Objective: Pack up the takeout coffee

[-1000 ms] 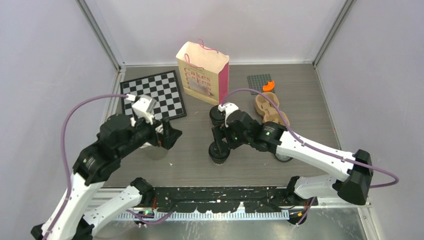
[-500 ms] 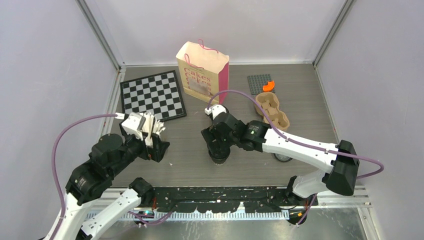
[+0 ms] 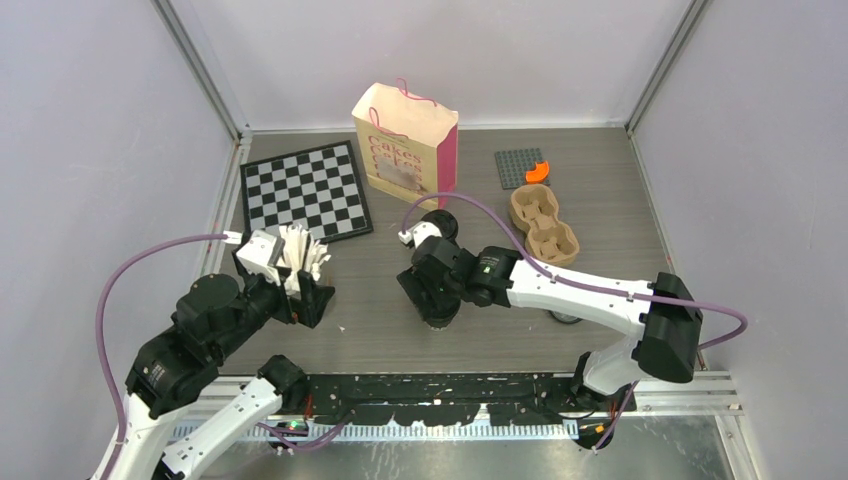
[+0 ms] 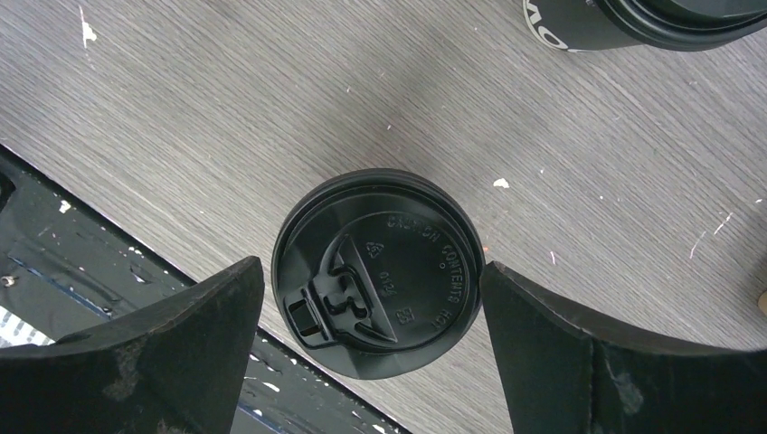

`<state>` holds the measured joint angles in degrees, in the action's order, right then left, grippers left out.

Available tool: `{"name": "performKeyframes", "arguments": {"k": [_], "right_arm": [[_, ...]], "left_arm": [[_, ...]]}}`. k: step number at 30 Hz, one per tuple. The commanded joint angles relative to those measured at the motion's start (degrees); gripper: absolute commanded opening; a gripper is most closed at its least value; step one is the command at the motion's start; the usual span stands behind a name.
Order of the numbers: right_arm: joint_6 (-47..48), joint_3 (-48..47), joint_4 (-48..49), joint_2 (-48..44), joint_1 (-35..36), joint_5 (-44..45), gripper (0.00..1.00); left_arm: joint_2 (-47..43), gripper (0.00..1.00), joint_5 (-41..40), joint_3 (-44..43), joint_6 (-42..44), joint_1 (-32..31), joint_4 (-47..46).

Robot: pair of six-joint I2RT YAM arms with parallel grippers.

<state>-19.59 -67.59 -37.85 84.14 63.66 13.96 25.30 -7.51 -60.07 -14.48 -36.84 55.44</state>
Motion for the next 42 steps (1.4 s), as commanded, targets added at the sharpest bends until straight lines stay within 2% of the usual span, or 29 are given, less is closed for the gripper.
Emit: {"name": "performKeyframes", "arguments": {"k": [1, 16, 21, 32, 42], "right_arm": [[0.8, -0.2, 1.1, 0.6, 0.3, 0.2, 0.92], [1.2, -0.3, 0.3, 1.5, -0.3, 3.8, 0.85], [1.8, 0.0, -0.5, 1.2, -6.0, 3.5, 0.82], [4.3, -1.8, -0.6, 3.6, -27.3, 0.6, 0.83], [4.7, -5.0, -1.6, 4.7, -32.8, 0.8, 0.88]], "left_arm": [[0.1, 1.00, -0.1, -0.7, 0.7, 0.0, 0.0], [0.6, 1.00, 0.0, 0.2, 0.4, -0.1, -0.4], [0.5, 1.00, 0.1, 0.2, 0.2, 0.0, -0.5], [0.9, 1.00, 0.8, 0.4, 0.0, 0.0, -1.3], [1.0, 1.00, 1.8, 0.4, -1.2, 0.0, -1.5]]}}
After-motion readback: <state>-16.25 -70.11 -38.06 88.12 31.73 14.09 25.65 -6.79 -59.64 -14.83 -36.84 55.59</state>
